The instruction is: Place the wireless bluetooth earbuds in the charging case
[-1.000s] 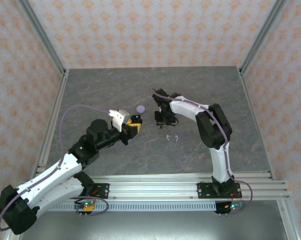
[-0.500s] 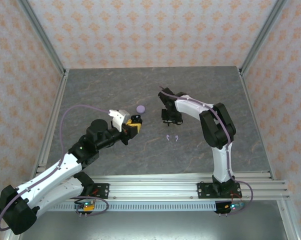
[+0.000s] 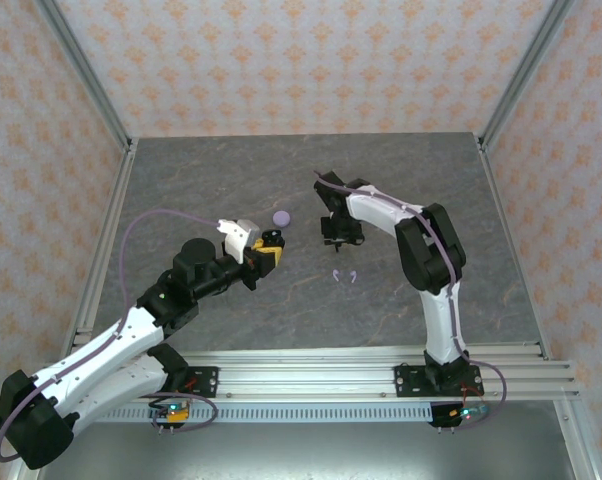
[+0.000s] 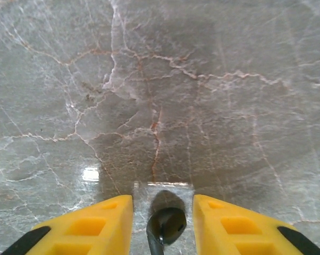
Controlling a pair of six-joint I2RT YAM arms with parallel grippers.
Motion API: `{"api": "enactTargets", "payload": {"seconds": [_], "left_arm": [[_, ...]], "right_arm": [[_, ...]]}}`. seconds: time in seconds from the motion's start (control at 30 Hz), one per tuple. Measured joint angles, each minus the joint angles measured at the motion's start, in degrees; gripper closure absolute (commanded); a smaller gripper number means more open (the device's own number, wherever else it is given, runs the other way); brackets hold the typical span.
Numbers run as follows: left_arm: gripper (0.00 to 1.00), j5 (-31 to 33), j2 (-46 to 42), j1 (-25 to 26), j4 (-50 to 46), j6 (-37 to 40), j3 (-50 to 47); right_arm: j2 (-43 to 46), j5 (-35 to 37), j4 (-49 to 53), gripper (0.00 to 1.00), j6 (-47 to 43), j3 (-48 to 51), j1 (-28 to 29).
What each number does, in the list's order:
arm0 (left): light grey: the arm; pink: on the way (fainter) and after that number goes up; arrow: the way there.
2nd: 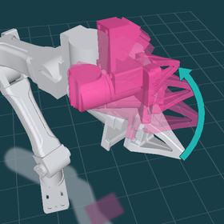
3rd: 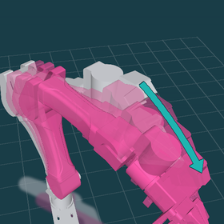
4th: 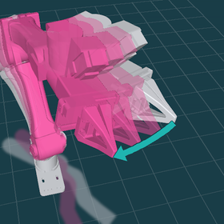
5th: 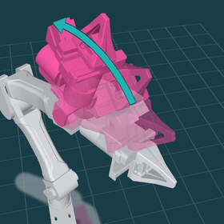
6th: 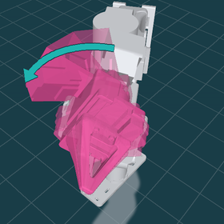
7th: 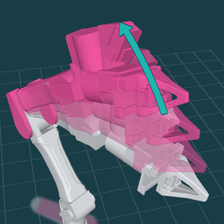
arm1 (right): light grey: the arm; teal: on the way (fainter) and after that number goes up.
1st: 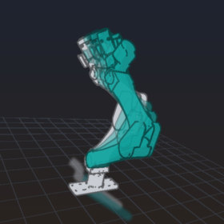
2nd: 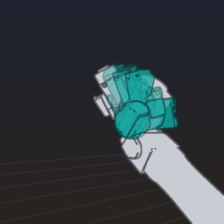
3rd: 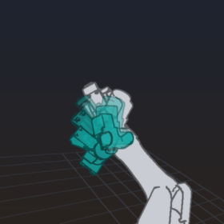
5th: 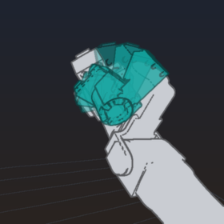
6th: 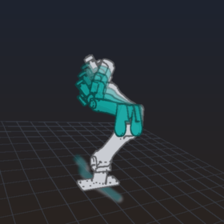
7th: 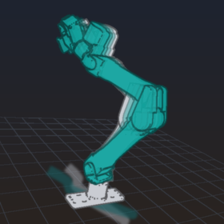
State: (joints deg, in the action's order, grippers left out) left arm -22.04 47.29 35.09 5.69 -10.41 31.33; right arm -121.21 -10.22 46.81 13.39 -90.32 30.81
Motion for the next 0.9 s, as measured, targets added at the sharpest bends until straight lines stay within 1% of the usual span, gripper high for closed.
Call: {"api": "enactTargets", "payload": {"seconds": [0.27,0.53,0.83,0.9], "left_arm": [[0.80,0.00,0.00,-0.02,-0.02,0.00,0.00],[0.80,0.00,0.00,-0.02,-0.02,0.00,0.00],[0.80,0.00,0.00,-0.02,-0.09,0.00,0.00],[0.80,0.00,0.02,0.00,-0.11,0.00,0.00]], "right_arm": [[-0.57,-0.24,1.31,0.65,-1.90,-1.11,0.00],[-1.31,-0.20,2.49,0.68,-2.75,-2.21,0.00],[-1.40,-0.26,2.43,0.75,-2.60,-2.23,0.00],[-1.40,-0.31,2.40,0.76,-2.45,-2.21,0.00]]}}
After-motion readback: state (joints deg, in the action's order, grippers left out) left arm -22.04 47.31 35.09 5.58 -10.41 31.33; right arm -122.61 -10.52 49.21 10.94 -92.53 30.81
